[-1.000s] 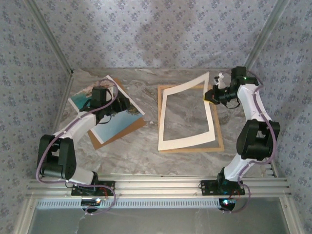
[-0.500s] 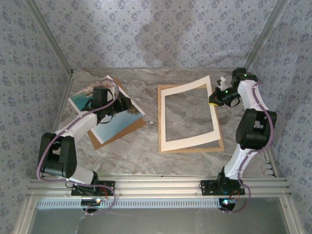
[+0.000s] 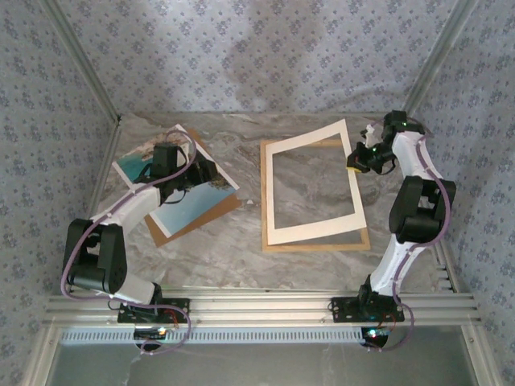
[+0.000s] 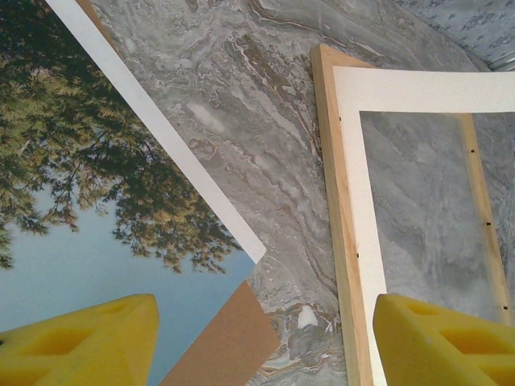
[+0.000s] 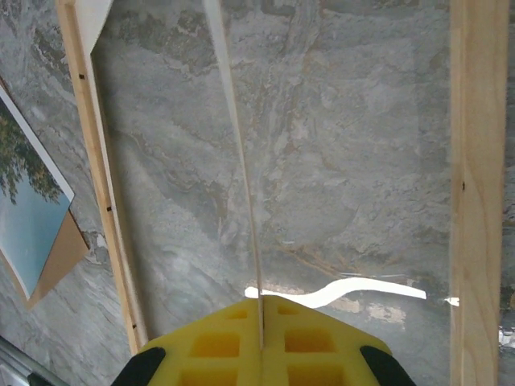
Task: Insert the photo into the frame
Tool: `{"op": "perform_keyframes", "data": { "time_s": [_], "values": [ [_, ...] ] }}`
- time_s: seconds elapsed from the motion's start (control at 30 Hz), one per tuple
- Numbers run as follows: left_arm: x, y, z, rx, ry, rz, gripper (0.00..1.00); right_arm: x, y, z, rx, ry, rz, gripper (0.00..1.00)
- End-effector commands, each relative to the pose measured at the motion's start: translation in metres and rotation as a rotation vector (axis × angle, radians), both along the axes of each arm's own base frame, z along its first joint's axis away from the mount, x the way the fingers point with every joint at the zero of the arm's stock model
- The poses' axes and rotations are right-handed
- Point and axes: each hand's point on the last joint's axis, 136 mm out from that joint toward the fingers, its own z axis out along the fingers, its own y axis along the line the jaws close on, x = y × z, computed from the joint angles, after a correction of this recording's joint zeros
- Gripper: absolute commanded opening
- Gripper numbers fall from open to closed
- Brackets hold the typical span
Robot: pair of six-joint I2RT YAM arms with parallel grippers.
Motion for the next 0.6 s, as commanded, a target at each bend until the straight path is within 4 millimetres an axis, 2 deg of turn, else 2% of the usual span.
{"op": "perform_keyframes", "data": {
  "time_s": [0.0,0.43,0.57],
  "values": [
    [-0.001,-0.005,-0.006,-0.005,0.006,-0.018,0.72,0.002,-0.01,-0.013,-0.006,0.022,-0.043,0.0],
    [-0.001,-0.008,-0.01,0.0,0.016,-0.025,0.72,0.002,-0.001,-0.036,0.0,0.064,-0.007,0.0],
    [0.0,-0.008,-0.01,0.001,0.015,-0.028,0.72,0.0,-0.004,-0.045,-0.016,0.084,-0.019,0.08]
  ]
}}
